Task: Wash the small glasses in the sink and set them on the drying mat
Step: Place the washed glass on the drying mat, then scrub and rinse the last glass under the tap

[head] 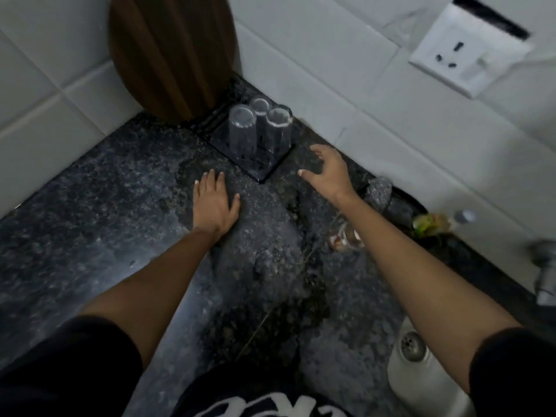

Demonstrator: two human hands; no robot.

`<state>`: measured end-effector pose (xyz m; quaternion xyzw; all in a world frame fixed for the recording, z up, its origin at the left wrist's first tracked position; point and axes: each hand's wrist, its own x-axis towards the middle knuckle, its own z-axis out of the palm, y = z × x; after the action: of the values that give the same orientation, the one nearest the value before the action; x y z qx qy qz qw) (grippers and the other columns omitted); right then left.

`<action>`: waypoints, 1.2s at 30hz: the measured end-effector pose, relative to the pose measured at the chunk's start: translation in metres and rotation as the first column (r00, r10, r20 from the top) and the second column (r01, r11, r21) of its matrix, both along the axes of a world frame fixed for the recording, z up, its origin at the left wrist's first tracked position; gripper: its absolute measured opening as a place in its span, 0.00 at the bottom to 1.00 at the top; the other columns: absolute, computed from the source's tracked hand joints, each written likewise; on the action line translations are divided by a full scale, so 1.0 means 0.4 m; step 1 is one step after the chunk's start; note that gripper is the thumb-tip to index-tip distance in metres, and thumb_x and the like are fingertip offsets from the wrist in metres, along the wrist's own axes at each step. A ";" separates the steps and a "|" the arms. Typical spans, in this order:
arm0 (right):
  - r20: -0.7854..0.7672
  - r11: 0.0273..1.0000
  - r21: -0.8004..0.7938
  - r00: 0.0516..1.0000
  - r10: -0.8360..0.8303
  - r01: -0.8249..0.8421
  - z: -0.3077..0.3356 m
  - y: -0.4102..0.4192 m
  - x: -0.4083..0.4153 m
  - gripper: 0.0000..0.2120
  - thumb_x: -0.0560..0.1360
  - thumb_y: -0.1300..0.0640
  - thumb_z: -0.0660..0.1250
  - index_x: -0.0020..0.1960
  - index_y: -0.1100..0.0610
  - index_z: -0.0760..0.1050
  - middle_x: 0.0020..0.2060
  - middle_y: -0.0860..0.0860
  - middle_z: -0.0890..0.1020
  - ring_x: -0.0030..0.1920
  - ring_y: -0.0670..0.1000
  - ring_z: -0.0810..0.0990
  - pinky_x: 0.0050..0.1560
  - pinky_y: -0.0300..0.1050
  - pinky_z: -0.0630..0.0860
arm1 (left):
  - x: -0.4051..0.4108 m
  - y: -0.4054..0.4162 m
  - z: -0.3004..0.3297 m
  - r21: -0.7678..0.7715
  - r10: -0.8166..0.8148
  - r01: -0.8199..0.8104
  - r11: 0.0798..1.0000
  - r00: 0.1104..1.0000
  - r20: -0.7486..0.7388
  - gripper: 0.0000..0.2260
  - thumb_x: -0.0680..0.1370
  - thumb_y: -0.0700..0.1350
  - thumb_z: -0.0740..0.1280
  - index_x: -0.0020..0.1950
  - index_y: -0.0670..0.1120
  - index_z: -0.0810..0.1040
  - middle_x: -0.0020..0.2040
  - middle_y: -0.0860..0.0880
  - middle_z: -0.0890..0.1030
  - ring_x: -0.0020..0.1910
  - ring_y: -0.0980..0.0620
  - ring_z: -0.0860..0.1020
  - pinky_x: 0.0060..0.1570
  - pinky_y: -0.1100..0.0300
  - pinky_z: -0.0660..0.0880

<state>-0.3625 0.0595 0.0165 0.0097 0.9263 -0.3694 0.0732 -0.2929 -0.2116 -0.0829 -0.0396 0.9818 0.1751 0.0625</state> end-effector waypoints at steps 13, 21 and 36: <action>0.110 0.959 0.218 0.981 0.160 -0.181 0.054 0.221 0.375 0.39 0.71 0.43 0.81 0.77 0.52 0.71 0.70 0.56 0.72 0.69 0.57 0.74 0.70 0.52 0.73 | 0.280 0.329 -0.029 0.032 -0.534 0.533 0.845 0.844 0.046 0.38 0.84 0.63 0.45 0.85 0.37 0.49 0.86 0.37 0.49 0.85 0.40 0.45 0.82 0.44 0.37; -0.045 0.986 0.152 0.997 -0.065 0.071 0.045 0.245 0.460 0.31 0.71 0.53 0.81 0.72 0.50 0.75 0.58 0.51 0.73 0.55 0.53 0.78 0.54 0.49 0.77 | 0.296 0.369 -0.008 0.074 -0.522 0.520 0.851 0.853 0.018 0.34 0.83 0.57 0.55 0.83 0.36 0.59 0.82 0.32 0.59 0.82 0.32 0.57 0.82 0.39 0.51; -0.171 0.835 0.070 0.831 -0.529 0.546 0.201 0.778 0.970 0.35 0.62 0.48 0.85 0.65 0.54 0.78 0.57 0.52 0.82 0.55 0.54 0.82 0.57 0.54 0.79 | 0.481 1.005 0.235 0.486 -0.532 0.570 0.662 0.815 -0.229 0.28 0.84 0.47 0.68 0.80 0.37 0.67 0.77 0.36 0.70 0.77 0.39 0.68 0.76 0.49 0.65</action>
<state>0.0256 0.3707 0.0969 0.2473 0.9088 -0.3202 -0.1018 -0.1005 0.1903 0.0112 0.2841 0.8599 0.4149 0.0879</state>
